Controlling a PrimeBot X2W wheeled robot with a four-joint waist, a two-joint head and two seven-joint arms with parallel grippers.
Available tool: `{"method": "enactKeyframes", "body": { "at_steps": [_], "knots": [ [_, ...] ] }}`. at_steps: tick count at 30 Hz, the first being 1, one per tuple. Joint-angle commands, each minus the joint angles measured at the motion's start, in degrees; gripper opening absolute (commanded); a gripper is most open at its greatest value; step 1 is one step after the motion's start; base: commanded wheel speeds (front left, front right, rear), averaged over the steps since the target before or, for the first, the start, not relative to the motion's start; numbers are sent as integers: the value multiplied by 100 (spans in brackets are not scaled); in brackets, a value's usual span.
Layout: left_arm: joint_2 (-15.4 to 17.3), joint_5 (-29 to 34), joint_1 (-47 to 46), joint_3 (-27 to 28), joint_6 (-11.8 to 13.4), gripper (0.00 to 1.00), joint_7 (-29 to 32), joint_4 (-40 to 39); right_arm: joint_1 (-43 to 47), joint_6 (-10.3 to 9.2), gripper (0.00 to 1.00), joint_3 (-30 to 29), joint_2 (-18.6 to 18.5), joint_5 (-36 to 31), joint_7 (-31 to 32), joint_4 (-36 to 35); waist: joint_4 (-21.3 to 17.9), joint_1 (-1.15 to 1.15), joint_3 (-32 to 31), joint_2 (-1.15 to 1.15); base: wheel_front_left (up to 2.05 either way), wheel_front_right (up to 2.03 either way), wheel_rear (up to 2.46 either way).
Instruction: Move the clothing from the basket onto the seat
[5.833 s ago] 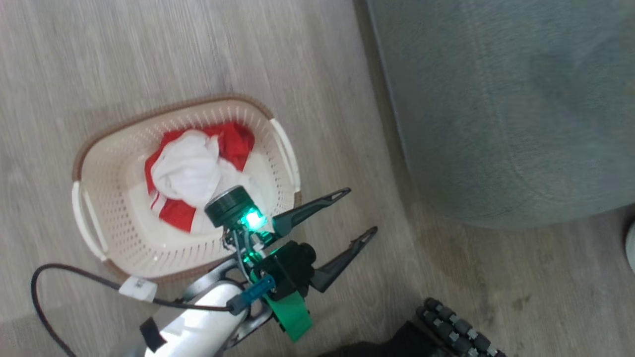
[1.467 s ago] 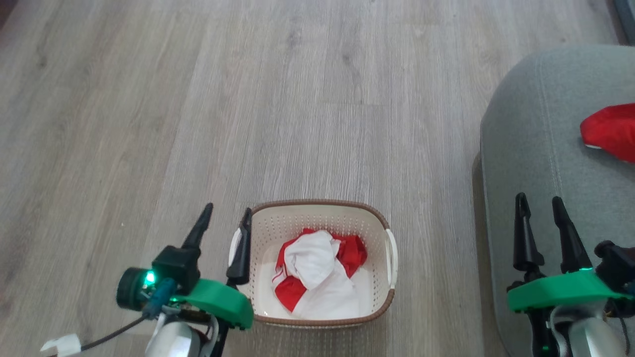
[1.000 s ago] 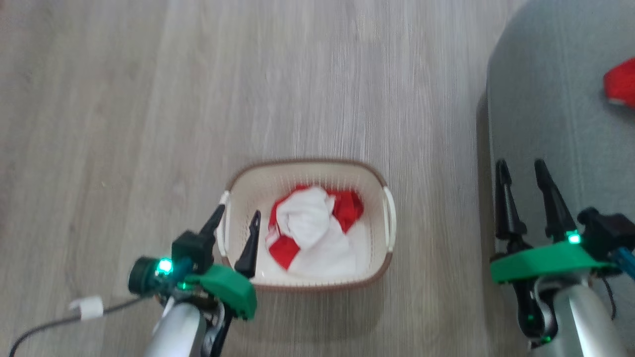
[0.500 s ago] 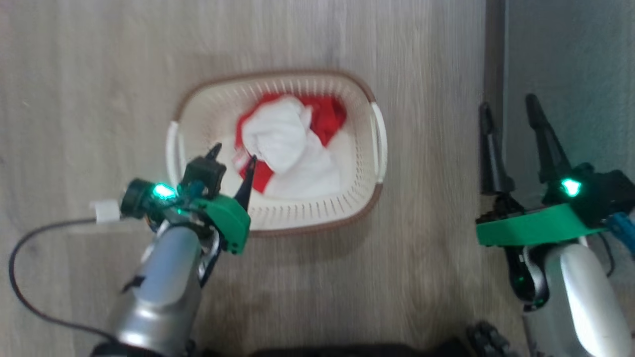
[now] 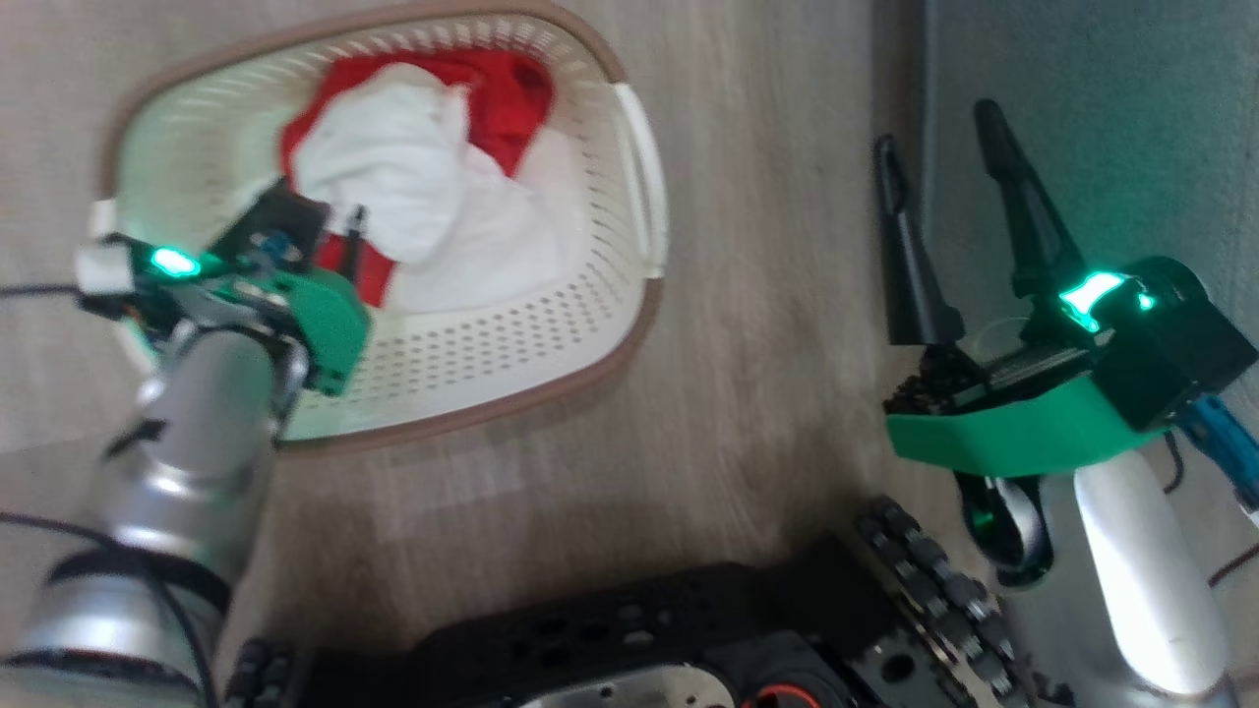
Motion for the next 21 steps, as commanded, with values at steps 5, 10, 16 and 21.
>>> {"method": "enactKeyframes", "body": {
  "at_steps": [5,10,16,21],
  "knots": [
    [380,94,-393,38,82,100,-29,624,119,-1,100,343,29,99,-37,-302,-527,-1,555,0,0,0,0],
    [400,199,-841,-118,91,100,16,1193,200,-1,100,421,30,174,-37,-368,-619,-1,684,0,0,0,0],
    [323,284,-1161,-285,131,100,372,1405,323,-1,100,447,30,249,-37,-407,-684,-1,781,0,0,0,0],
    [312,345,-1284,-414,170,100,732,1463,417,-1,100,474,30,294,-37,-464,-736,-1,840,0,0,0,0]
  ]
}}
